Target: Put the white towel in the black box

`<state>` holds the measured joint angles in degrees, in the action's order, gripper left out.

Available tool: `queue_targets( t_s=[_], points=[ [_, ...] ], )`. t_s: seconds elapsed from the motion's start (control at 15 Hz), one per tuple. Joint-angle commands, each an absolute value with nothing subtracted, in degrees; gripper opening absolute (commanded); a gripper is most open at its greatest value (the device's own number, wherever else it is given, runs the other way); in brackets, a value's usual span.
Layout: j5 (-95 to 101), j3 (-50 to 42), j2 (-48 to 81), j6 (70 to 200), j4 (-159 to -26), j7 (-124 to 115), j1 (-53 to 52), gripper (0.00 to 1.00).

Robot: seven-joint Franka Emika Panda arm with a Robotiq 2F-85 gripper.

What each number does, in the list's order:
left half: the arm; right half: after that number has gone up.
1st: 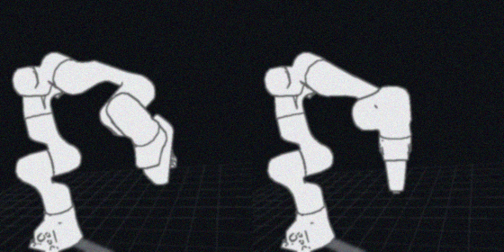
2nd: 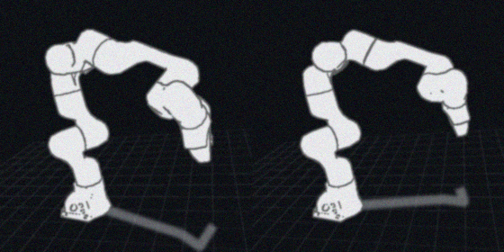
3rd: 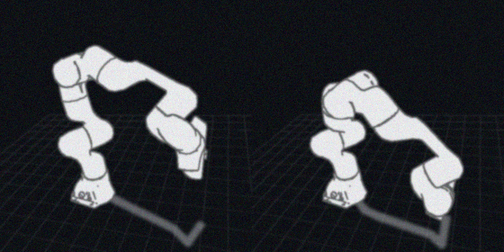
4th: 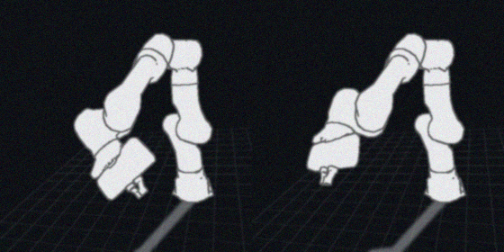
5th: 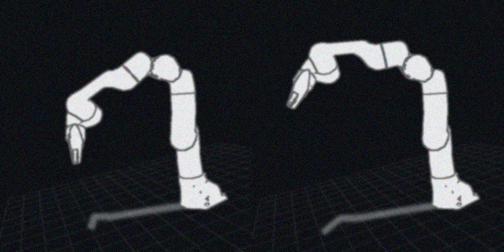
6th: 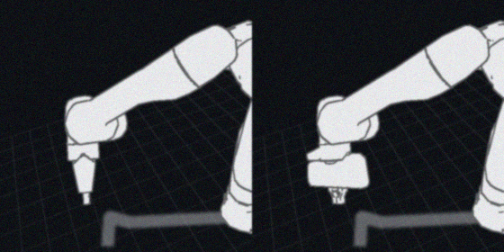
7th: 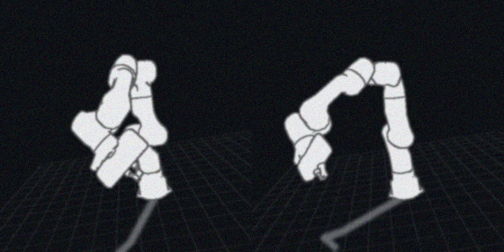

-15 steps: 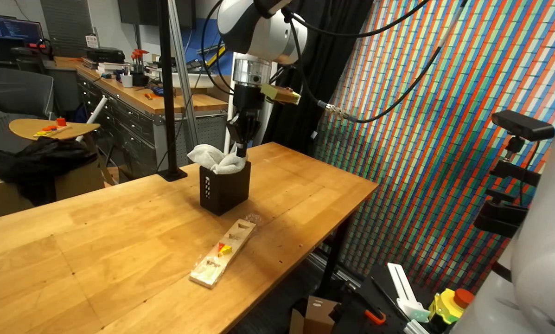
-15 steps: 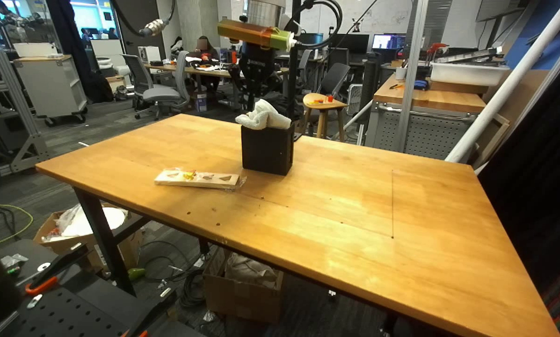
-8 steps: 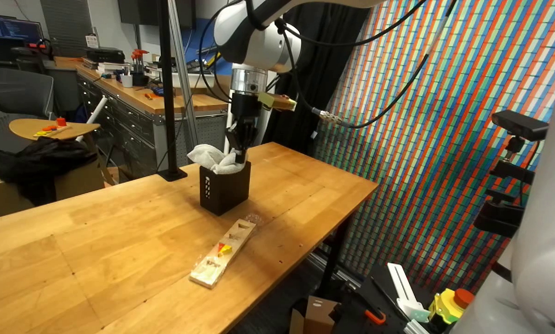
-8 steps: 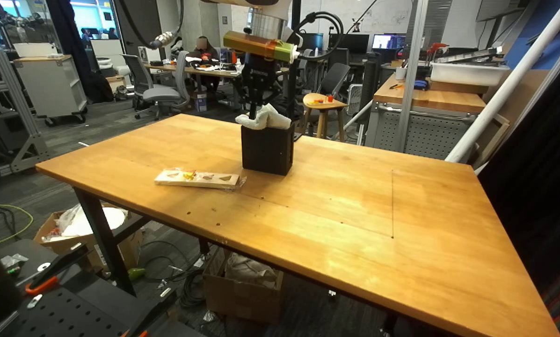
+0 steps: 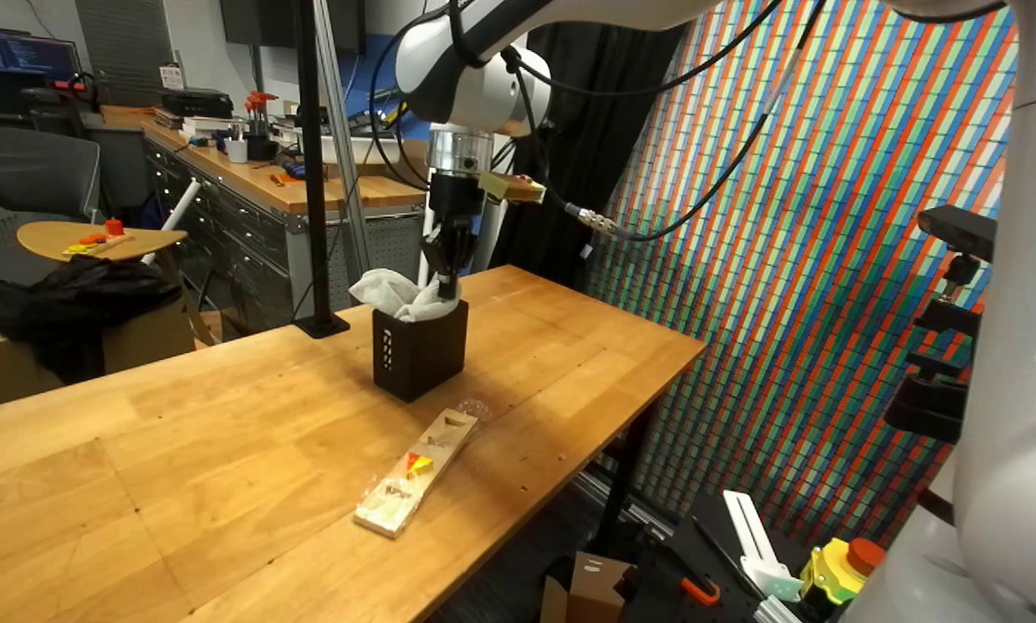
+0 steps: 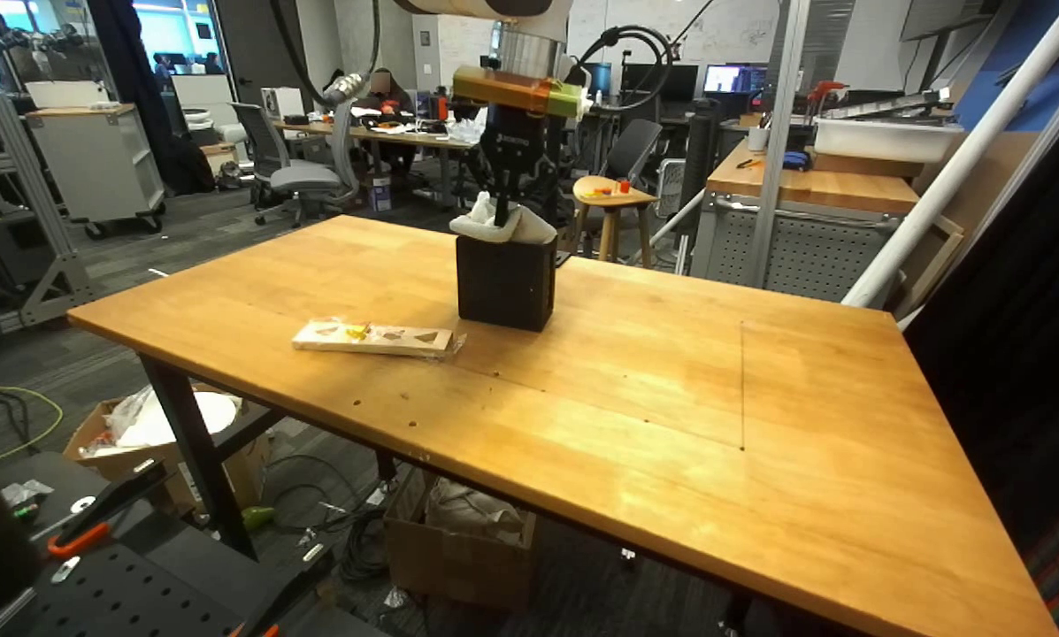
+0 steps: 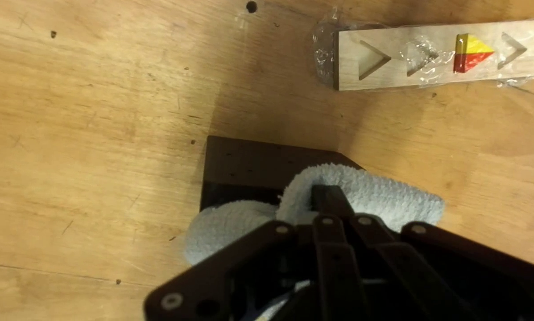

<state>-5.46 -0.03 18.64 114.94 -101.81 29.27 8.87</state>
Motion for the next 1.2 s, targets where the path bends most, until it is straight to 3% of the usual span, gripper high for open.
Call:
queue_targets(
  t_s=[0.0,1.13],
  points=[
    [-4.53,-0.47,21.59,112.64,-96.98,30.87,9.46,0.0],
    [-5.82,1.35,24.76,107.74,-89.82,31.99,9.8,0.0]
  ],
)
